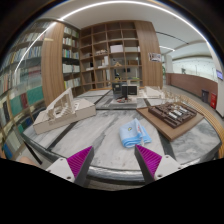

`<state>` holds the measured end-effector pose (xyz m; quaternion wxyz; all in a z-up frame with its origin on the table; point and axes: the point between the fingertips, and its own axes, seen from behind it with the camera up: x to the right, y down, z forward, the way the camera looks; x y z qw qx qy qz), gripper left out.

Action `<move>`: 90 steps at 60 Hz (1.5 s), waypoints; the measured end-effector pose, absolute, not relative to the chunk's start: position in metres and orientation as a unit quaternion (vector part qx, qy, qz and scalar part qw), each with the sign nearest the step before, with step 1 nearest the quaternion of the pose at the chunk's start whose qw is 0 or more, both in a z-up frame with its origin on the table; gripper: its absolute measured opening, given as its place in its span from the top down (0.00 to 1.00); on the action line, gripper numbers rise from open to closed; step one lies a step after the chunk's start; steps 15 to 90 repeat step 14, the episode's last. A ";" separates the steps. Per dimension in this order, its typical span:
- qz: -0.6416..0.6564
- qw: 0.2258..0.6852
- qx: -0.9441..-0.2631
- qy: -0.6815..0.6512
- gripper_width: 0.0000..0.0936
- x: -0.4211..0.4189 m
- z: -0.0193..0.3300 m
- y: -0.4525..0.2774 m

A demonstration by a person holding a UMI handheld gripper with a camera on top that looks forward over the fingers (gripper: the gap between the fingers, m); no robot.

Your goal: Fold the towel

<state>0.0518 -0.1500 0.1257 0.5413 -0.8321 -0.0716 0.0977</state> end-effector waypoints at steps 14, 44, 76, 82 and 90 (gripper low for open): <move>0.101 0.539 -0.831 -0.092 0.11 0.042 0.123 -0.154; 0.101 0.539 -0.831 -0.092 0.11 0.042 0.123 -0.154; 0.101 0.539 -0.831 -0.092 0.11 0.042 0.123 -0.154; 0.101 0.539 -0.831 -0.092 0.11 0.042 0.123 -0.154; 0.101 0.539 -0.831 -0.092 0.11 0.042 0.123 -0.154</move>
